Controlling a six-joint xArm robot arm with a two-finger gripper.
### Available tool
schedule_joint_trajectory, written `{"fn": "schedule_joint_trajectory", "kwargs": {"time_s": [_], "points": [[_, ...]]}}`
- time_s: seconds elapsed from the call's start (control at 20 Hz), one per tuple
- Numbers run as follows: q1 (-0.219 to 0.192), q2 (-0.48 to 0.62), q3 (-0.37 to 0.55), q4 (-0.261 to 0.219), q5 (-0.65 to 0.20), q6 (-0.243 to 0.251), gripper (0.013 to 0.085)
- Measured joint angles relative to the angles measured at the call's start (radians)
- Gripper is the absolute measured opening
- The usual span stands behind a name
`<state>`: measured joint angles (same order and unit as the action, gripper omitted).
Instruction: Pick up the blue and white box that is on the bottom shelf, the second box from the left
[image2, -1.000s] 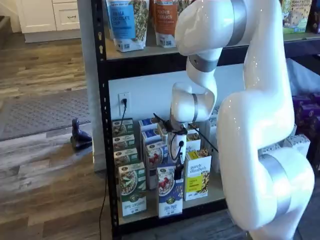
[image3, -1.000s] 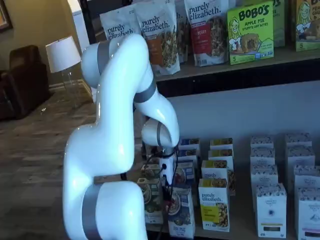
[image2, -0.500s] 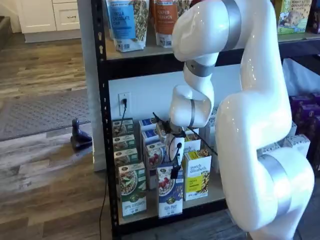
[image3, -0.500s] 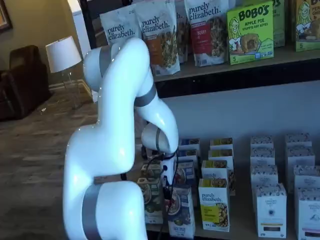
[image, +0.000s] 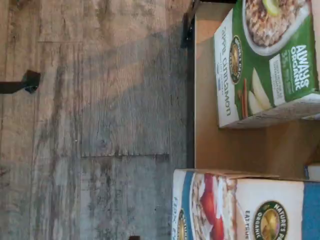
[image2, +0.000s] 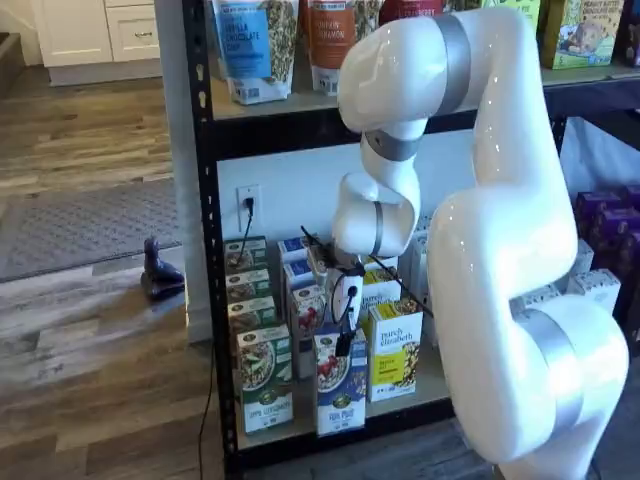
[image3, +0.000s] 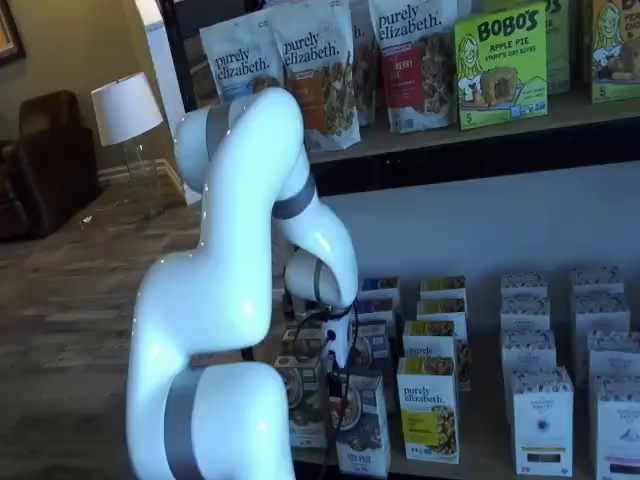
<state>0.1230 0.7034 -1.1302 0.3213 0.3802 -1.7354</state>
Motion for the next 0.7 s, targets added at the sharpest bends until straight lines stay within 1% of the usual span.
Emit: {"fn": "schedule_joint_trajectory", "kwargs": {"time_s": [0.5, 0.7], "points": [[-0.014, 0.068, -0.090, -0.020, 0.016, 0.007, 0.0850], [-0.025, 0.090, -0.118, -0.049, 0.028, 0.023, 0.0850]]}}
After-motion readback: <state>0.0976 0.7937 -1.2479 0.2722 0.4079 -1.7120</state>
